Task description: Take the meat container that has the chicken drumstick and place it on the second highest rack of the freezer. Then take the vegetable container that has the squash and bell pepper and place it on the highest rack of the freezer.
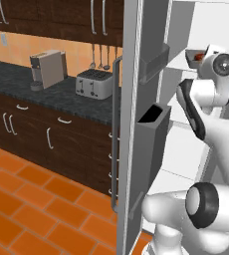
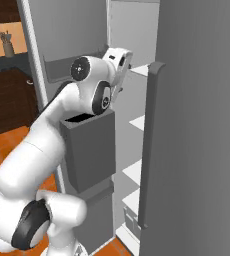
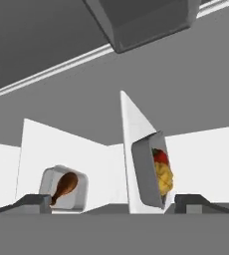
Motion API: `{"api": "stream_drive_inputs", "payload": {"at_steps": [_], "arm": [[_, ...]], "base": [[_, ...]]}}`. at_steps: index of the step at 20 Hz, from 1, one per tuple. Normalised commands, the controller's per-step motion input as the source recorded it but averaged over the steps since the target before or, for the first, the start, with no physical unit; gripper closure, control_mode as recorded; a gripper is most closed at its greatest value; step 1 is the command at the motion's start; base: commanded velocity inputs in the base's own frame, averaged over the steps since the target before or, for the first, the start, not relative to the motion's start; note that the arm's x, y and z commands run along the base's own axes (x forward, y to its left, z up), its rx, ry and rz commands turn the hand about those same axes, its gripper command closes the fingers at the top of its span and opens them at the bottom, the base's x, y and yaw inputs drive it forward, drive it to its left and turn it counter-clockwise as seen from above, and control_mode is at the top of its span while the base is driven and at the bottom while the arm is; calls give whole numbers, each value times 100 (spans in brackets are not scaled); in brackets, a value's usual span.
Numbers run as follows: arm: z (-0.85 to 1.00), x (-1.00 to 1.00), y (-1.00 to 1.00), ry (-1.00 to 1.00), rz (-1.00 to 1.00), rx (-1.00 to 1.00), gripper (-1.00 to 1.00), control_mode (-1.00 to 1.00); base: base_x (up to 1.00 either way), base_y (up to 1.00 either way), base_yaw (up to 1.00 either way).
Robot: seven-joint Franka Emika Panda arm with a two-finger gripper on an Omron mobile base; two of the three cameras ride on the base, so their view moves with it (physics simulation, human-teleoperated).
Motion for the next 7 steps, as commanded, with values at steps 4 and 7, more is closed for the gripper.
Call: {"api": "stream_drive_inputs", "payload": {"at_steps": [4, 7], "arm": [[23, -100, 7, 0, 3, 0, -100, -100], [16, -100, 22, 0, 4, 0, -100, -100]], "base": [[0, 0, 0], [0, 0, 0]]}}
